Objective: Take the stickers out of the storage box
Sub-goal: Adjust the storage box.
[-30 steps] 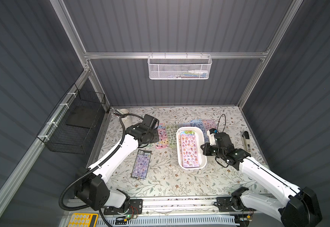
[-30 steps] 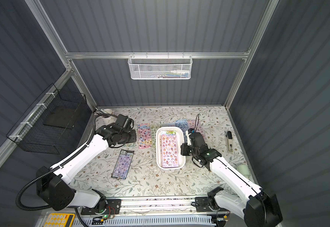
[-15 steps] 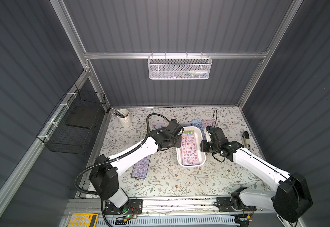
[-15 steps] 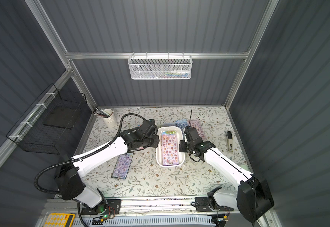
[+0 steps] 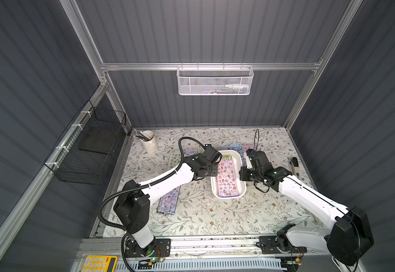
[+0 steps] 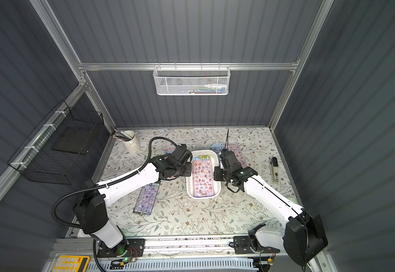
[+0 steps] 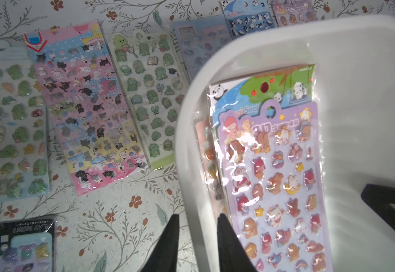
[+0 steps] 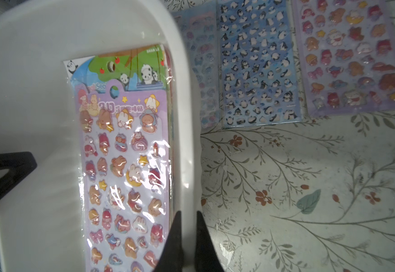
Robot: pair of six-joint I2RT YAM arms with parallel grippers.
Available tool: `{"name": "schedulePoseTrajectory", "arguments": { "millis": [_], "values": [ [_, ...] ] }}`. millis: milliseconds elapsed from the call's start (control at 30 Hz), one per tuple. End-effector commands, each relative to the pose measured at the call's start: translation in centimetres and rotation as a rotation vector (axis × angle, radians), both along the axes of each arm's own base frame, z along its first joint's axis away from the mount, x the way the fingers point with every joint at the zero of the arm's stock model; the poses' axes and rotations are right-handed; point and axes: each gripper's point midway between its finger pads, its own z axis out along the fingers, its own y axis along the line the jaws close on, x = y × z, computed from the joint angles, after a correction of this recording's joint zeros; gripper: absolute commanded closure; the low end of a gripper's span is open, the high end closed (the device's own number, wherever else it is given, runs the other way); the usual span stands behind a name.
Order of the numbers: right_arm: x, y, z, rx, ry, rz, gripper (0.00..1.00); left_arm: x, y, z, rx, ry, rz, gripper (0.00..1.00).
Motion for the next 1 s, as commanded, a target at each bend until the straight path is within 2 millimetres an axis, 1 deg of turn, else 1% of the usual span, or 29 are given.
{"name": "schedulePoseTrajectory", "arguments": {
  "millis": [0,200,300,367,467,567,633,767,867,967],
  "values": [
    [0.5,0.4,2.2,0.028,-0.055,-0.007,0.99,0.3,-0.2,-1.3,0.017,0.008,0.015,0.75],
    [0.2,0.4,2.5,0.031,-0.063,-0.007,0.99,0.8,-0.8,-1.9,0.017,0.012,0.019,0.86],
    [0.1,0.3,2.6,0.032,-0.064,-0.007,0.98,1.0,-0.8,-2.2,0.023,0.013,0.027,0.93],
    [0.0,0.3,2.8,0.031,-0.065,-0.003,0.89,1.1,-0.6,-2.1,0.027,0.007,0.037,1.0],
    [-0.1,0.3,3.3,0.031,-0.07,0.005,0.79,1.3,0.1,-1.5,0.043,-0.015,0.061,1.0],
    [-0.3,0.3,4.4,0.029,-0.084,0.016,0.71,1.4,1.0,-0.7,0.059,-0.04,0.09,1.0],
    [-0.4,0.2,5.6,0.027,-0.098,0.022,0.68,1.6,1.9,0.0,0.078,-0.065,0.122,1.0],
    [-0.9,0.1,7.9,0.01,-0.131,0.042,0.65,1.5,4.1,1.6,0.1,-0.117,0.191,1.0],
    [-1.4,1.4,9.6,-0.001,-0.149,0.086,0.6,1.5,5.7,2.9,0.104,-0.155,0.241,1.0],
    [-1.8,3.8,10.2,0.004,-0.148,0.141,0.55,1.3,7.0,4.2,0.085,-0.182,0.28,1.0]
  ]
}}
